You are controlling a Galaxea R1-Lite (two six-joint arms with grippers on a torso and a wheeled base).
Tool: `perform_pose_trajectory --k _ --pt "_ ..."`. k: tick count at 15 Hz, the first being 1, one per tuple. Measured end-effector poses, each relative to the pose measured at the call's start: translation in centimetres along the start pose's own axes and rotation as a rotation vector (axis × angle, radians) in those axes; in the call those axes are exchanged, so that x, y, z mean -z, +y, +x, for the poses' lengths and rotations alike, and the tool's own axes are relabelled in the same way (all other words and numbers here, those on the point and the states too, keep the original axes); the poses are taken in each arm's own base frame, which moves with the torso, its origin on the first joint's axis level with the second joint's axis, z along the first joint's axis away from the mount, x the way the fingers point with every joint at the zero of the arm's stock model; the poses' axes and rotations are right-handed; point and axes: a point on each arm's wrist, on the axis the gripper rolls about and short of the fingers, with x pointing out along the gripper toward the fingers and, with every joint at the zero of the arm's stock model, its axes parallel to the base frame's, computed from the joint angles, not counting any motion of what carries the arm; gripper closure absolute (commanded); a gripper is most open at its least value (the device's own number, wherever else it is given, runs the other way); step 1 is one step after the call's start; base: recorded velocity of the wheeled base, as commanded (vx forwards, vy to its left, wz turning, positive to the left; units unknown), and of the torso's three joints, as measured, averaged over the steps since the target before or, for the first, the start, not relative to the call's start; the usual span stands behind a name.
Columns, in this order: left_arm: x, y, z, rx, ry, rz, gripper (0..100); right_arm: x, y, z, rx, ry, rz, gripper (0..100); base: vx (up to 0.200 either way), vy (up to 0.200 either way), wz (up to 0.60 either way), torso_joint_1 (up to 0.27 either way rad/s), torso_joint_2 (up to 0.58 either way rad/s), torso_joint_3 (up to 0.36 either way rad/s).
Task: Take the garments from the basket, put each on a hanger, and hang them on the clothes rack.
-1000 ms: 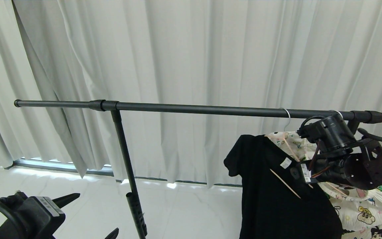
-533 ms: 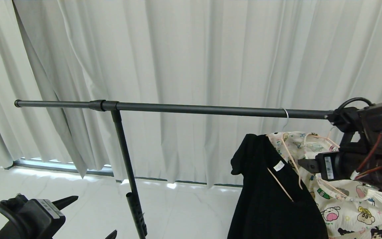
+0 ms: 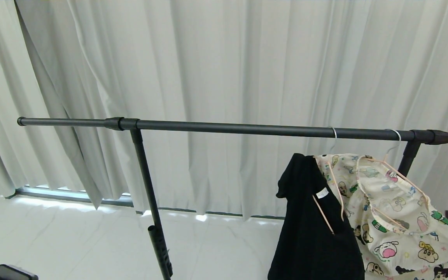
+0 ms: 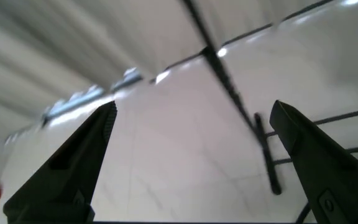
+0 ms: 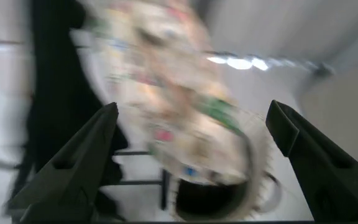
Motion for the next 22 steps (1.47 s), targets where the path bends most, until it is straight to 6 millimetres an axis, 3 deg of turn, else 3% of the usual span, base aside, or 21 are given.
perform_pose_trajectory --k 2,4,12,15,22 --pt "1.7 0.4 -0.6 -0.090 0.109 -0.062 0 2.2 -2.4 -0.5 0.154 0.050 0.031 0 0.000 0.000 0.00 0.000 0.00 0.000" --pt "2.4 0.6 -1.1 -0.145 0.133 -0.116 0 4.9 -3.4 -1.5 0.220 0.107 0.023 0 0.000 0.000 0.00 0.000 0.00 0.000" --pt "2.4 0.7 -1.0 -0.163 0.154 -0.184 0 13.0 -3.7 -3.7 0.248 0.121 -0.125 0 -0.200 0.000 0.00 0.002 0.00 0.004" --pt "2.4 0.7 -0.9 -0.160 0.166 -0.198 0 14.3 -3.7 -4.2 0.254 0.066 -0.115 0 -0.200 0.000 0.00 0.002 0.00 0.002" --pt "2.6 0.7 -1.3 -0.177 0.115 -0.217 0 15.1 -3.8 -5.1 0.257 -0.040 -0.044 0 -0.200 0.000 0.00 0.002 0.00 0.002"
